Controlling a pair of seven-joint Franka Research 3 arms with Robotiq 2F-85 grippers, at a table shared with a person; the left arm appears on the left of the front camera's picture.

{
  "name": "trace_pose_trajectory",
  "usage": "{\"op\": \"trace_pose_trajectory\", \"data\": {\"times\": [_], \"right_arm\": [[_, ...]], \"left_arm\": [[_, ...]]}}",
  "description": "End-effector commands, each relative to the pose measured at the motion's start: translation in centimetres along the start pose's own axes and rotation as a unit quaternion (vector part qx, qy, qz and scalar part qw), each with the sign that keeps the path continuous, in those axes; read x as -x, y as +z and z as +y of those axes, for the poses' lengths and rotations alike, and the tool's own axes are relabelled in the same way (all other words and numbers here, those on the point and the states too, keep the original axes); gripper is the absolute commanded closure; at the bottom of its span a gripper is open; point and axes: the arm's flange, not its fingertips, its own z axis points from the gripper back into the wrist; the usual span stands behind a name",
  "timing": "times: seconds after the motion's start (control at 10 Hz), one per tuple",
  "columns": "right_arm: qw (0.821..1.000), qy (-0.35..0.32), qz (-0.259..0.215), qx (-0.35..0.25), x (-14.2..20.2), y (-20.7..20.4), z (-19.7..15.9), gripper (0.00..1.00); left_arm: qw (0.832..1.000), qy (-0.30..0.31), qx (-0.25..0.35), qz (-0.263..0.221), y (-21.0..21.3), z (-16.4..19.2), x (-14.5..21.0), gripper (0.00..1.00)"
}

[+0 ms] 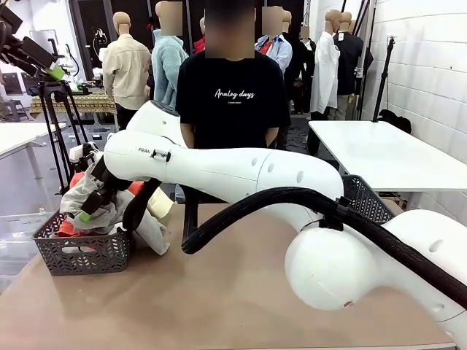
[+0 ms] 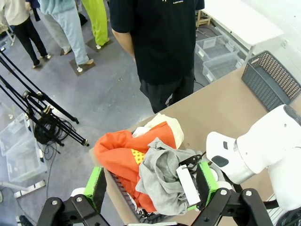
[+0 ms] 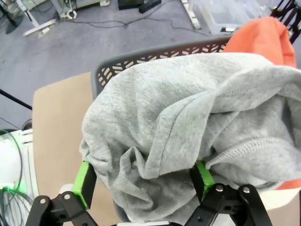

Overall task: Sort the tops and bottoms.
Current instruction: Sort the clothes according to human instructions.

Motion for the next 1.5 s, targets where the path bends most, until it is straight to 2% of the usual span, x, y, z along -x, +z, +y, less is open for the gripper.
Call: {"op": "trace_pose_trajectory", "data": {"times": [0.0, 1.1, 1.2, 1.4], "right_arm": [[1.000, -0.020, -0.008, 0.000, -19.8, -7.7, -11.2, 0.00], [0.998, -0.021, -0.026, 0.045, -19.8, -3.8, -7.4, 0.00], [0.999, -0.007, -0.036, 0.022, -3.1, 3.1, 1.8, 0.00], [0.999, -0.007, -0.036, 0.022, -3.1, 3.1, 1.8, 0.00]], "left_arm": [[1.000, 0.000, -0.002, -0.001, 0.1, 0.0, 0.0, 0.00], [1.000, 0.000, -0.002, -0.001, 0.1, 0.0, 0.0, 0.00], [1.000, 0.000, -0.002, -0.001, 0.1, 0.0, 0.0, 0.00], [1.000, 0.000, -0.002, -0.001, 0.1, 0.0, 0.0, 0.00]]}}
